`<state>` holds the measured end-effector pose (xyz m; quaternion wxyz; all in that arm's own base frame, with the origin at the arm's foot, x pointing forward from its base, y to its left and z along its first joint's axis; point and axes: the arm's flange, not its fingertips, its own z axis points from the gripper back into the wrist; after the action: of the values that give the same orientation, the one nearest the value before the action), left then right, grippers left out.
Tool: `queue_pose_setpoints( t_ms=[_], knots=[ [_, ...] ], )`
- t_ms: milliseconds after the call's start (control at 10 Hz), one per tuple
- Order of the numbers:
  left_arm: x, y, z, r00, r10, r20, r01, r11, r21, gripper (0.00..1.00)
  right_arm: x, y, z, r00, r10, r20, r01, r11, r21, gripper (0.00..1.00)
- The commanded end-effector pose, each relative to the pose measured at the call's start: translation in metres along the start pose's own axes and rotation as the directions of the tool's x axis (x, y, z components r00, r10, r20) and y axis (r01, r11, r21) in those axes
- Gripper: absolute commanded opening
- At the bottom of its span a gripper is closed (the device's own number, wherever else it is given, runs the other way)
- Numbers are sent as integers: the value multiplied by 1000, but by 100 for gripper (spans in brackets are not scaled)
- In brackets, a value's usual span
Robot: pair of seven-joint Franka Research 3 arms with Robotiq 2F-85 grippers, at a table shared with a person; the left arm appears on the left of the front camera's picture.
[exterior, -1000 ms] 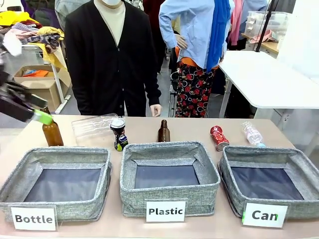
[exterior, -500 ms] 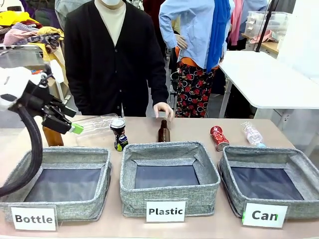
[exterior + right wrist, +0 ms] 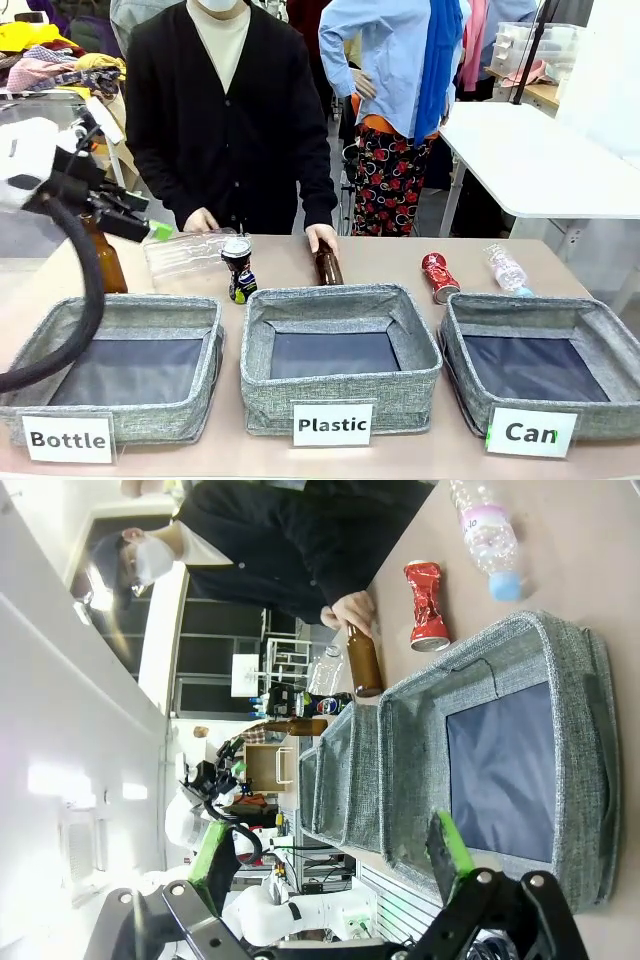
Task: Sort the can waste into the basket.
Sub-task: Pick up the can waste from the table and place it in the right Fabric basket.
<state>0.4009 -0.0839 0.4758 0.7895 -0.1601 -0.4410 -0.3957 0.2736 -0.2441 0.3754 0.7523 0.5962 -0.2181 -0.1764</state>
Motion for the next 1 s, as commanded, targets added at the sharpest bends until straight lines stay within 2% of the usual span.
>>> queue_pose_setpoints(
  t_ms=[0,400,700,800,900],
  knots=[
    [-6,21,-54,992,8,122,-16,998,64,100,-1,-1,-1,1000,28,10,-29,999,20,100],
    [-20,39,-98,995,62,76,-59,998,-34,100,-1,-1,-1,1000,28,10,-29,999,20,100],
    [-33,54,-122,1000,5,5,-4,990,-140,100,-1,-1,-1,1000,28,10,-29,999,20,100],
    [-29,61,-99,997,66,44,-58,986,-159,100,-1,-1,-1,1000,28,10,-29,999,20,100],
    [-22,67,-48,983,120,139,-94,978,-185,100,-1,-1,-1,1000,28,10,-29,999,20,100]
  ],
)
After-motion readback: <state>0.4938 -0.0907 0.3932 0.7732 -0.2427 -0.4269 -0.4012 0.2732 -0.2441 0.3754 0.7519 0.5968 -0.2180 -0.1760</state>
